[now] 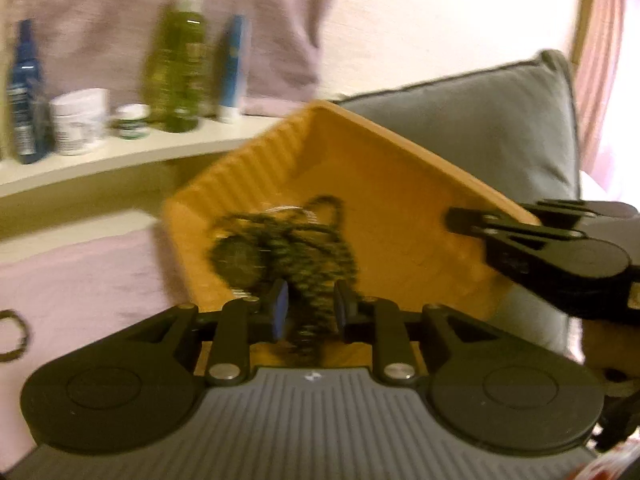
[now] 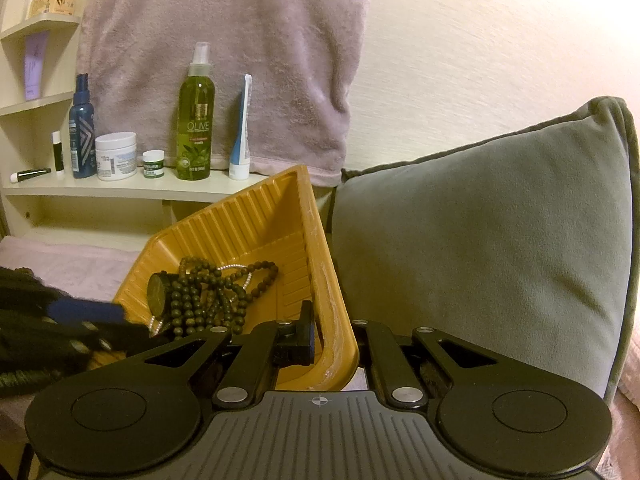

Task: Organize jewelry
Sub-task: 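Carry the earring into the orange tray and open the left gripper, then grasp the small dark bead bracelet on the towel with the left gripper, then carry the bead bracelet into the orange tray and open the left gripper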

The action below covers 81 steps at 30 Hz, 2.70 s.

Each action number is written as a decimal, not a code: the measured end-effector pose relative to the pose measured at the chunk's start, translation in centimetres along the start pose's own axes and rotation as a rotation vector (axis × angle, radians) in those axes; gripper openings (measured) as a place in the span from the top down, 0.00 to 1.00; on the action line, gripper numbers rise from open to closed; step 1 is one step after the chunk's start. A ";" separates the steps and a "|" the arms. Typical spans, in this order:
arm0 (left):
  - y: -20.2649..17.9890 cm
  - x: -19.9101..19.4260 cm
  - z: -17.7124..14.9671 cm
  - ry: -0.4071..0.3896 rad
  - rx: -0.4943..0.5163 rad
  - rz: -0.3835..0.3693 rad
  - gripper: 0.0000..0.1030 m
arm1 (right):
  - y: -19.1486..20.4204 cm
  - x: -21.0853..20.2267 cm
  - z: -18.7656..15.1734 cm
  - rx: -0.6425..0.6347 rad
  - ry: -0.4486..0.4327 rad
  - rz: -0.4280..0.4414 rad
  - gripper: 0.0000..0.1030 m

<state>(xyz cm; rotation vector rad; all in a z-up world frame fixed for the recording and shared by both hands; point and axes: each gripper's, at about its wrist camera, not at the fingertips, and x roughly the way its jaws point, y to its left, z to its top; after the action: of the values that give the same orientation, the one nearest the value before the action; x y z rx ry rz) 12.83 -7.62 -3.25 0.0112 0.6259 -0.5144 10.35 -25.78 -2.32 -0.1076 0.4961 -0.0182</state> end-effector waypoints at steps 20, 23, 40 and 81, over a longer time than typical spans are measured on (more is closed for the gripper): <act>15.5 -2.4 -2.1 0.050 -0.050 0.429 0.79 | 0.0 0.3 -0.1 -0.009 0.007 -0.009 0.94; 15.8 -1.9 -2.5 0.072 -0.025 0.443 0.79 | 0.0 0.3 -0.1 -0.006 0.006 -0.008 0.94; 17.4 1.0 -3.7 0.145 -0.016 0.410 0.84 | 0.0 0.4 -0.3 -0.016 0.011 -0.012 0.94; 6.7 -4.5 3.7 -0.044 -0.055 0.162 0.94 | -0.1 -0.1 -0.5 -0.001 -0.002 0.002 0.94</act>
<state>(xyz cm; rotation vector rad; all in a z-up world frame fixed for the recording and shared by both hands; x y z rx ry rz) 14.92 -0.30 1.37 -0.0008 0.5905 -0.3395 10.02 -25.94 -2.65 -0.1081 0.4942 -0.0155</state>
